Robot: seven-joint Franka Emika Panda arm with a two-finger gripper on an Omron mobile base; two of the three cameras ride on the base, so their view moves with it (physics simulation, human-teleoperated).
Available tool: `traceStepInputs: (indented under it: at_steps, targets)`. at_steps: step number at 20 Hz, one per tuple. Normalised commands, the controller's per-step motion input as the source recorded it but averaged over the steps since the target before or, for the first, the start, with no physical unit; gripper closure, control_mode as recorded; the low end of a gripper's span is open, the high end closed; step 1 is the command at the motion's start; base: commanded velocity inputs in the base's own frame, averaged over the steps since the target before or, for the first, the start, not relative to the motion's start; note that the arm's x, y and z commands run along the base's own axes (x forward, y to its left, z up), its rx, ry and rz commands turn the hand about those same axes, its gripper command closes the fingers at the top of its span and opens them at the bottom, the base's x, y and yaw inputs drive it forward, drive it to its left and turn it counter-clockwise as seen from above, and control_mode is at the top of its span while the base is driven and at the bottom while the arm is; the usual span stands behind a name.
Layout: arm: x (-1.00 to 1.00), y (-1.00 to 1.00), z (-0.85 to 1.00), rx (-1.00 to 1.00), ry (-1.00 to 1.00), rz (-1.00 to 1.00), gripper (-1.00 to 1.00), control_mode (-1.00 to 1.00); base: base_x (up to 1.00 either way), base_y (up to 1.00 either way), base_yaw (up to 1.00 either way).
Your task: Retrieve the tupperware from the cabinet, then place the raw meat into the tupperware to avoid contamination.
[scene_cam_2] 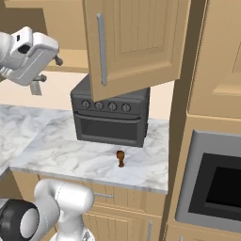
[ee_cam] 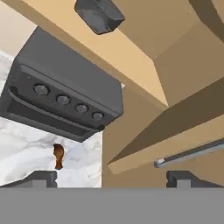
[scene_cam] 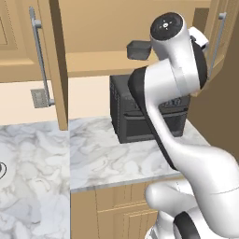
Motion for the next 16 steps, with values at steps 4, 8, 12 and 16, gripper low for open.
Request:
traceStepInputs:
  at_steps: [4,8,12,16]
  targets:
    - [0.55,-0.02,-0.22,-0.25,0.22,0.0,-1.0,-1.0,0.0,0.0,0.0]
    - [0.56,-0.2,-0.18,-0.18,0.27,0.0,-1.0,-1.0,0.0,0.0,0.0]
    - [0.56,-0.39,-0.12,-0.11,0.35,-0.01,-1.0,-1.0,0.0,0.0,0.0]
    - [0.4,-0.45,-0.13,-0.04,0.36,-0.12,-1.0,-1.0,0.0,0.0,0.0]
